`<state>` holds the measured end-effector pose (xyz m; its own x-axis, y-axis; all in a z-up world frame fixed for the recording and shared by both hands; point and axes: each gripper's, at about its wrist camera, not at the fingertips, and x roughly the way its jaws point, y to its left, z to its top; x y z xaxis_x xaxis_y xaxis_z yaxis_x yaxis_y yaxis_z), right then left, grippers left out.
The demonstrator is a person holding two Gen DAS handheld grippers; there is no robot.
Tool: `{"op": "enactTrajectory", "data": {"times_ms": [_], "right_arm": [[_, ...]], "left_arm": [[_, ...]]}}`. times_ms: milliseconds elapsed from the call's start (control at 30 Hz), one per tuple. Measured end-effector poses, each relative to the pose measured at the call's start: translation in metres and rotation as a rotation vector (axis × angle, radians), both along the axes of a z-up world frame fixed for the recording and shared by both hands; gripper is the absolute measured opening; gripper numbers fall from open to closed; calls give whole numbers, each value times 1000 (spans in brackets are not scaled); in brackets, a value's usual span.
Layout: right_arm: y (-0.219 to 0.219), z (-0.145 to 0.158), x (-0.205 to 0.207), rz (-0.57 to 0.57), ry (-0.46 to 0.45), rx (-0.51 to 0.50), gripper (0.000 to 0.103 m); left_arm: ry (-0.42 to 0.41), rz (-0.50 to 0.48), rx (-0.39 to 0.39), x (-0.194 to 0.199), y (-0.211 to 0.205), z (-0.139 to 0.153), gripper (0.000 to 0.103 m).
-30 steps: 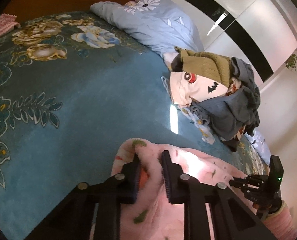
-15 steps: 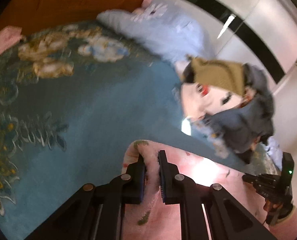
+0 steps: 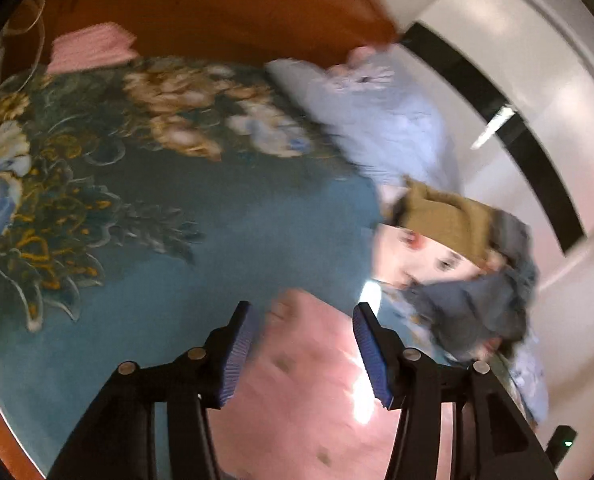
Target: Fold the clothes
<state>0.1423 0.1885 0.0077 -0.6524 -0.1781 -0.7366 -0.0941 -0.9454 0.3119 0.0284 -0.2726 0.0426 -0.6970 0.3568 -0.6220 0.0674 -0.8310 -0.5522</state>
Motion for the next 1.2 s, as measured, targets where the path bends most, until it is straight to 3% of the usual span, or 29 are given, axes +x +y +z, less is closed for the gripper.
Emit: {"op": "enactTrajectory", "data": {"times_ms": [200, 300, 467, 600, 767, 1000, 1133, 1167, 1200], "right_arm": [[86, -16, 122, -307, 11, -125, 48], [140, -12, 195, -528, 60, -186, 48], [212, -5, 330, -906, 147, -227, 48], [247, -32, 402, -1092, 219, -422, 48], [259, -74, 407, -1128, 288, -641, 48], [282, -78, 373, -1112, 312, -678, 48], [290, -79, 361, -1141, 315, -646, 46], [290, -77, 359, -1148, 305, -632, 44], [290, -74, 357, -1152, 296, -617, 31]], "left_arm": [[-35, -470, -58, 41, 168, -21, 57], [-84, -619, -49, 64, 234, -41, 57], [-143, -701, 0, 89, 277, -57, 57], [-175, -660, -47, 94, 275, -67, 57], [-200, -597, -19, 96, 251, -78, 57], [-201, -532, 69, 97, 217, -85, 57], [-178, -540, 58, 99, 217, -85, 57], [-173, -542, 57, 100, 217, -84, 57], [-168, -543, 60, 100, 217, -84, 57]]}}
